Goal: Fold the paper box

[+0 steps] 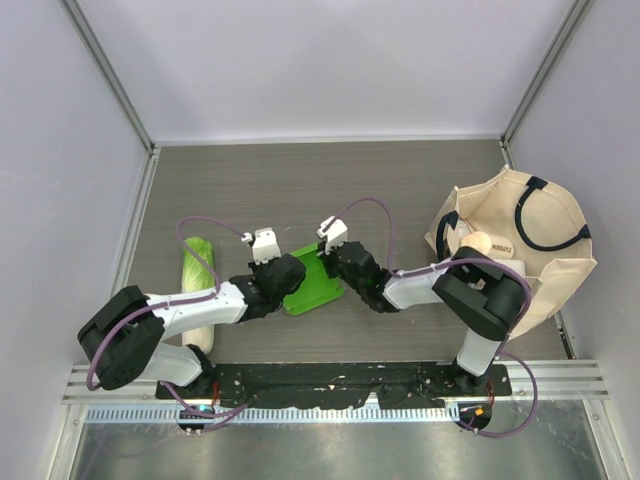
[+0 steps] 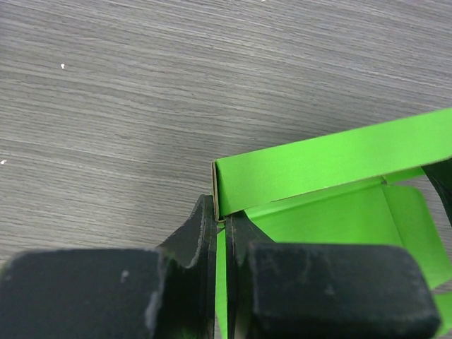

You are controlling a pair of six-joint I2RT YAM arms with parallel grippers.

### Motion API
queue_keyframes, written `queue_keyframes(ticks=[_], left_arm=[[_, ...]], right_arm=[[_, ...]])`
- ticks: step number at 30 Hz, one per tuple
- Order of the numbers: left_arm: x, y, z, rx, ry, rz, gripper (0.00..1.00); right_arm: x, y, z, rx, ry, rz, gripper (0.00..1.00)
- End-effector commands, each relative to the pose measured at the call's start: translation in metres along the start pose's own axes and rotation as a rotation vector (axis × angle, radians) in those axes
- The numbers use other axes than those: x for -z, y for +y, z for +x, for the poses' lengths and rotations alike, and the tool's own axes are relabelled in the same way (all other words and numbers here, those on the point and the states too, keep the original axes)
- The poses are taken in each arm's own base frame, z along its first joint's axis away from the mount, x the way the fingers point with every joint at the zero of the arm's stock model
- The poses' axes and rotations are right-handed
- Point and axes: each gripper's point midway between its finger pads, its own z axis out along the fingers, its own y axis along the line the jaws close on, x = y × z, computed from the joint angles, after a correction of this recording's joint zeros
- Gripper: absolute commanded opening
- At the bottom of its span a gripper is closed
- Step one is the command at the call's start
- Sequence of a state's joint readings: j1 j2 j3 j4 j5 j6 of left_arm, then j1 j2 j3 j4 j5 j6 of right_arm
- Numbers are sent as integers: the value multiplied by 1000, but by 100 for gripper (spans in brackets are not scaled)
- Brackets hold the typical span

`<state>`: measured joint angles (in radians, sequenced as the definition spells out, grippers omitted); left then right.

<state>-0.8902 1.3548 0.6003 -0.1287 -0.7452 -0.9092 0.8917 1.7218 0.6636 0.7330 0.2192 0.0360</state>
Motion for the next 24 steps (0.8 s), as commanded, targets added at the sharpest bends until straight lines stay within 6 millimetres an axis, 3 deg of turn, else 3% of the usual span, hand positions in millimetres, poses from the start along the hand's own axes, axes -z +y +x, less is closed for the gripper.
queue_keyframes(ticks=[1,2,3,4,5,6,9,12,14,17,19,21,23,24], left_arm=[[8,-15,-2,23,36,52,0],[10,-17,-1,22,51,66,0],[11,-17,0,15,63,71,1],[15,-20,-2,19,66,89,8],[17,-22,-3,19,71,107,18],[22,-28,-3,19,85,150,40],[39,-30,-12,21,77,254,62],[56,-23,-28,17,66,323,66],[66,-11,-49,42,26,333,65],[69,5,-74,97,-4,332,59],[67,5,-84,134,21,353,54],[43,11,-89,173,65,311,53],[27,2,-86,195,152,359,48],[8,-4,-77,176,221,340,44]], right_arm=[[-16,0,-21,50,-71,113,8],[-18,1,-20,77,-68,125,0],[-19,-2,-21,87,-75,160,1],[-21,1,-17,103,-67,154,0],[-22,3,-17,104,-70,149,0],[-23,5,-16,104,-71,129,0],[-21,12,-12,118,-64,79,1],[-17,18,-9,121,-54,13,1],[-13,22,-11,115,-57,-32,1],[-10,24,-13,110,-58,-74,1],[-9,23,-12,110,-54,-84,0],[-8,26,-14,114,-57,-104,1],[-8,26,-14,119,-61,-107,1],[-7,26,-13,119,-58,-107,1]])
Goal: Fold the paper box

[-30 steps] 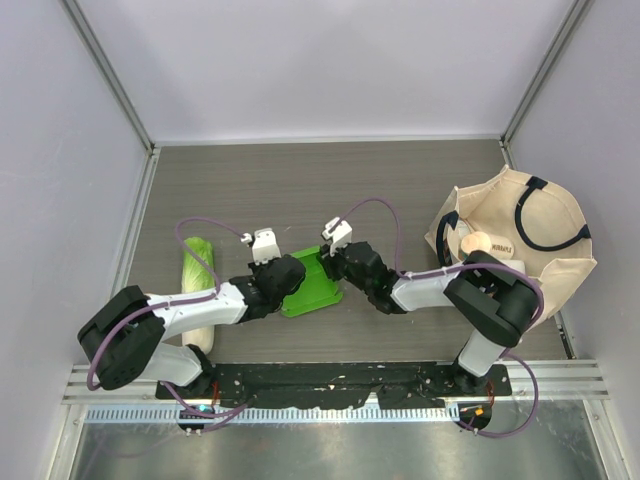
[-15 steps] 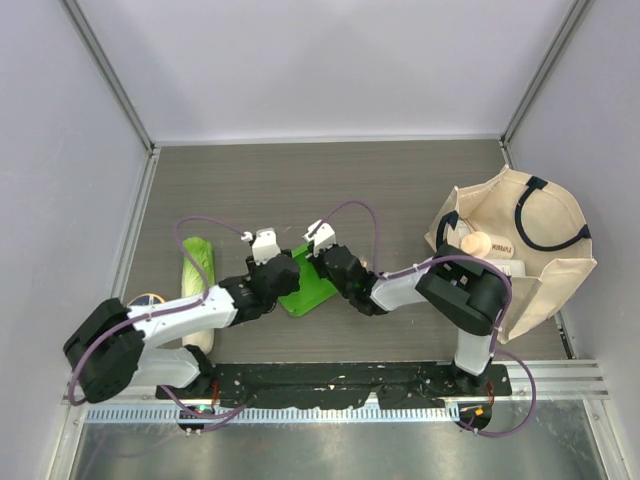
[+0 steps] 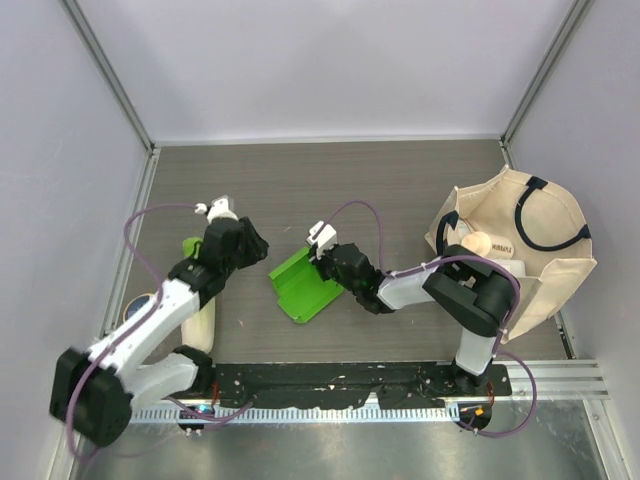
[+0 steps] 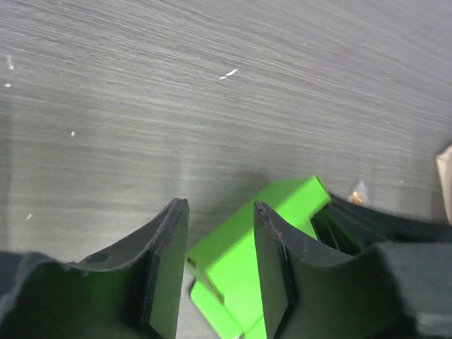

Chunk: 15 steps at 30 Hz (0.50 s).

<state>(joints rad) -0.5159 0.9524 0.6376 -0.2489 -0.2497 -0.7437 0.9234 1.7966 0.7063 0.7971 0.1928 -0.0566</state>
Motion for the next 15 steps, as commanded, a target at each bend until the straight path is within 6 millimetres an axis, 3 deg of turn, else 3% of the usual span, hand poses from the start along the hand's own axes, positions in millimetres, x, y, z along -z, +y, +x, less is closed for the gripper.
queue_keyframes(ticks=[1,2,3,6,15], left_arm=[[-42,-19,22,-7,244,85,41],[-49,-31,19,-25,268,125,36],[-66,-25,39,-31,349,96,33],[-81,-30,62,-14,461,125,24],[-74,-77,101,-4,567,314,18]], right_arm=[[6,7,-12,24,-31,-52,1],[6,6,-13,25,-34,-50,1],[6,6,-13,26,-37,-50,1],[5,6,-15,21,-48,-48,1],[-6,-2,-18,-13,-101,50,1]])
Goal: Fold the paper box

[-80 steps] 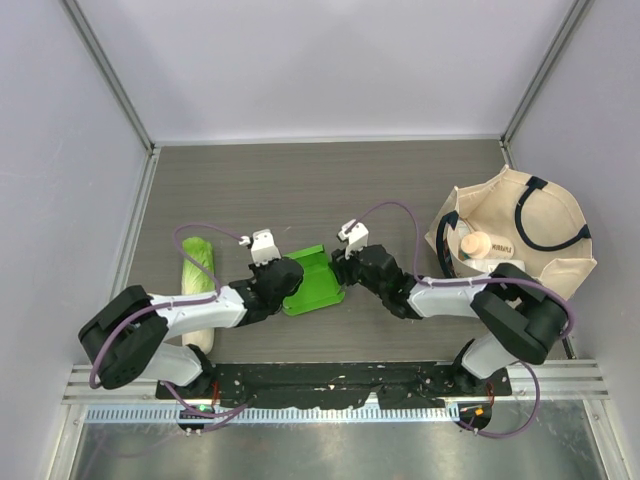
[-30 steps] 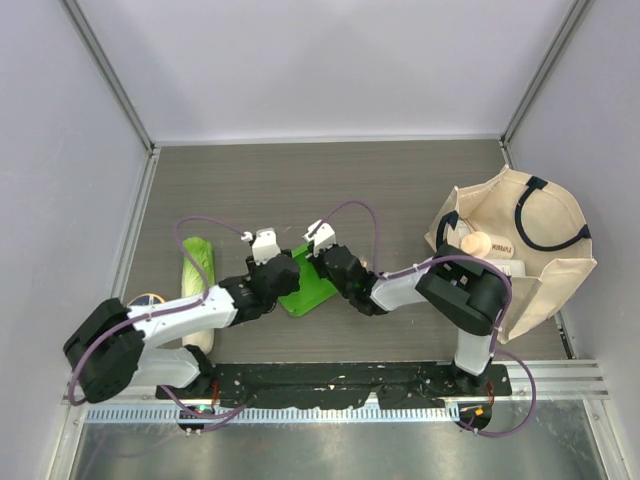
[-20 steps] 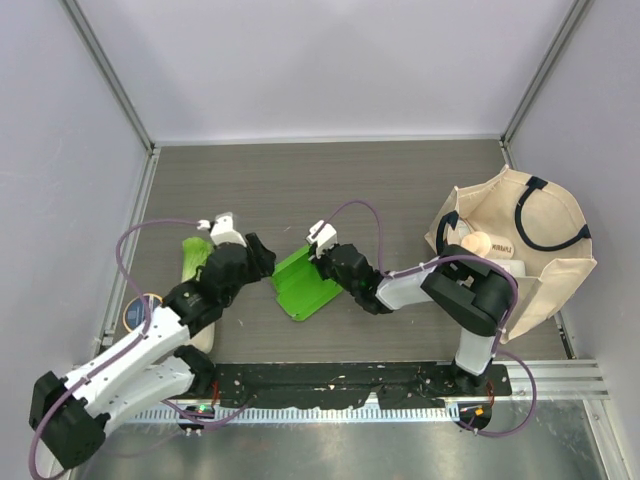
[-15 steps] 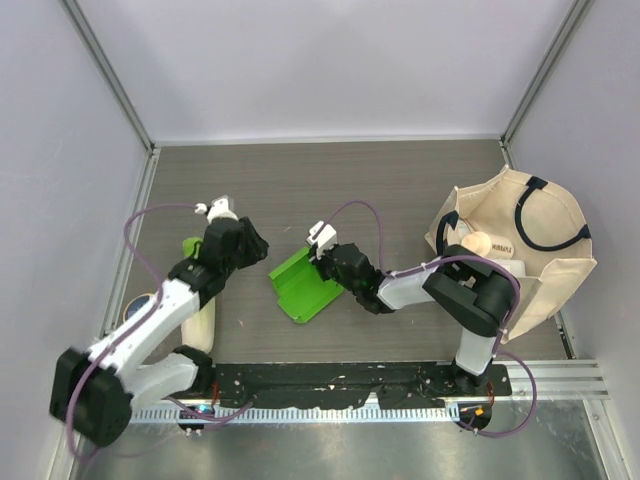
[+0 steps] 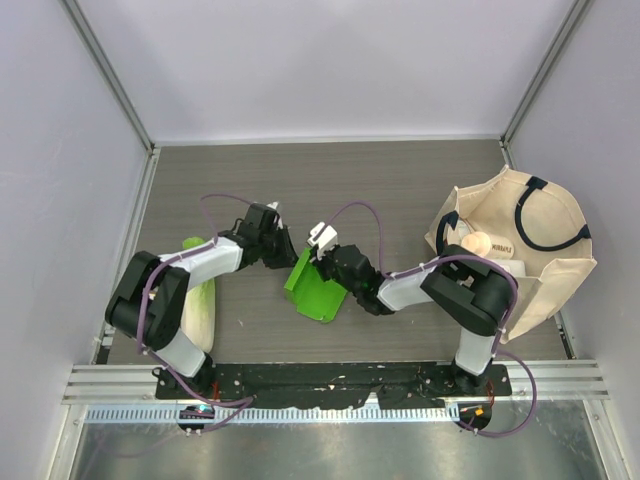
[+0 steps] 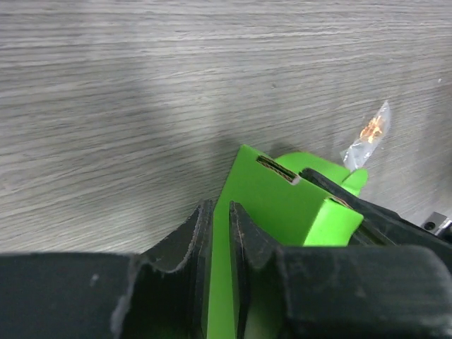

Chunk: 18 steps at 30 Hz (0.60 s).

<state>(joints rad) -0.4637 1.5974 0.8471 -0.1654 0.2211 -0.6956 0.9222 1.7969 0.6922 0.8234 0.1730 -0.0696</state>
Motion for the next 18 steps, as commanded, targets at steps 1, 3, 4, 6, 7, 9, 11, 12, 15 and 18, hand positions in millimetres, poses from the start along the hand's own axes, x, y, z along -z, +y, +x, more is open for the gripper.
queue_keyframes(ticks=[1,3,4,6,7,9,11,12,15,18], left_arm=[[4,-54,8,-40,24,202,18],[4,-52,10,-44,19,190,18],[4,-47,9,-43,10,164,18],[7,-48,8,-52,1,167,18],[8,-51,7,-51,2,182,18],[9,-59,7,-18,5,219,18],[11,-72,7,-1,9,277,18],[11,-77,9,-10,11,285,18],[13,-72,6,-13,-7,258,18],[19,-48,-2,-38,-60,127,26]], right_arm=[[-7,-11,-18,-21,-89,123,1],[-9,-5,-17,-11,-94,131,1],[-9,-9,-17,-13,-97,160,1],[-8,-5,-15,-5,-104,176,1],[-6,-9,-15,-2,-107,211,1],[-6,-4,-14,8,-121,236,1],[-6,-7,-17,4,-141,277,1],[-8,-3,-14,7,-135,272,1],[-11,5,-16,-5,-134,230,1],[-3,7,-18,-33,-117,206,13]])
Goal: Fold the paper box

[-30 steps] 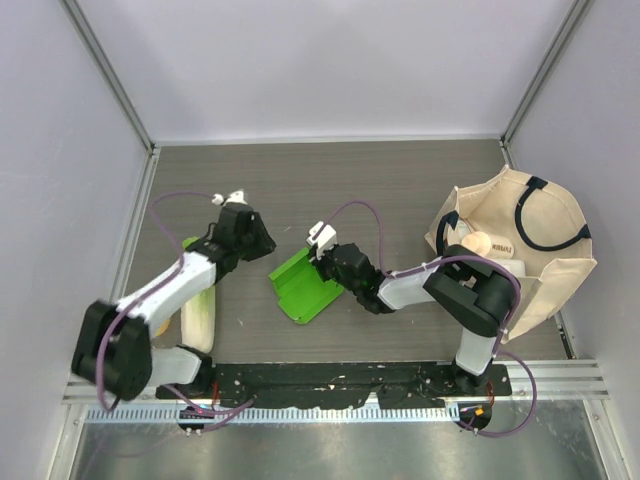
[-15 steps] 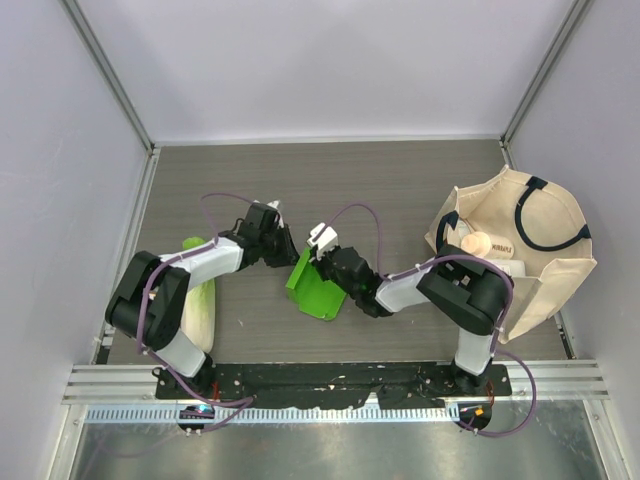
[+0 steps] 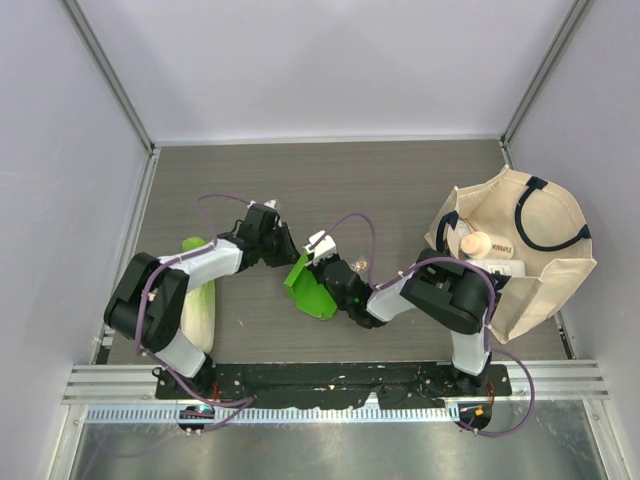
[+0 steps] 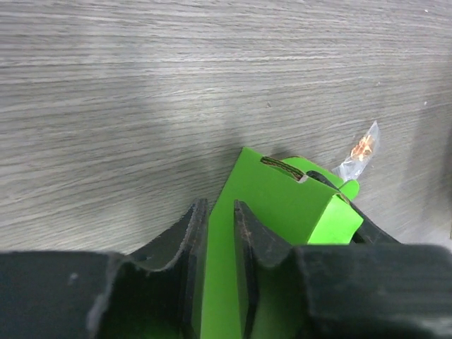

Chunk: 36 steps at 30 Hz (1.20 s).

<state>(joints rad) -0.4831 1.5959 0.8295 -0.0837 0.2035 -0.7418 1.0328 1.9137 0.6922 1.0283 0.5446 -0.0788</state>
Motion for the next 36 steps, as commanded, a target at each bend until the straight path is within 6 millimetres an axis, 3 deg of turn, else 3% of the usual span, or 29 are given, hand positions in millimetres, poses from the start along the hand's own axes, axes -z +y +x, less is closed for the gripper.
queue_keyframes(ticks=[1,3,7,8,9,10,11,12,13,15,17,18,21,23,26,29,30,32,33,34,35,36], left_arm=[[24,-31,5,-56,-21,70,33],[32,-20,-5,-56,-84,25,38],[42,-8,-11,-49,-134,-21,43],[44,-2,-14,-46,-154,-49,44],[50,-3,-16,-51,-175,-51,46],[53,-1,-18,-51,-190,-61,47],[57,0,-18,-55,-193,-65,49],[61,5,-23,-62,-223,-92,51],[67,3,-25,-71,-239,-87,52],[72,5,-23,-77,-239,-91,54],[80,0,-23,-94,-252,-67,57],[82,-6,-16,-105,-223,-21,59],[90,-19,-8,-141,-198,56,62],[92,-27,2,-163,-149,100,66],[97,-33,8,-211,-124,106,70],[102,-25,8,-215,-161,41,60],[114,-29,5,-208,-206,62,57],[117,-20,11,-200,-274,51,58],[128,-25,11,-192,-322,84,59],[132,-23,14,-192,-346,90,59],[128,-17,27,-204,-337,85,60],[130,-13,29,-198,-358,77,61]], right_arm=[[5,16,-13,-40,0,-70,17],[13,11,-11,-32,42,-69,35],[34,-5,-2,-10,106,-42,50],[39,-7,-5,-23,109,-41,51],[46,-14,6,-11,159,-25,52],[52,-18,-7,-33,144,-19,55],[57,-20,-7,-52,158,-15,55],[66,-28,6,-26,221,11,56],[74,-32,-8,-59,201,11,56],[92,-36,-3,-96,244,1,57],[104,-43,-16,-157,254,17,58],[113,-49,-9,-199,320,55,59],[126,-48,-6,-287,419,36,59],[132,-30,-7,-380,463,-48,59],[127,-30,-16,-364,432,-92,59],[107,-35,-29,-324,313,-169,58],[96,-34,-37,-315,265,-195,56],[84,-36,-39,-220,214,-222,54],[76,-34,-48,-208,156,-235,54],[67,-33,-37,-186,166,-243,53],[60,-38,-36,-171,151,-236,53],[53,-34,-41,-166,110,-277,53]])
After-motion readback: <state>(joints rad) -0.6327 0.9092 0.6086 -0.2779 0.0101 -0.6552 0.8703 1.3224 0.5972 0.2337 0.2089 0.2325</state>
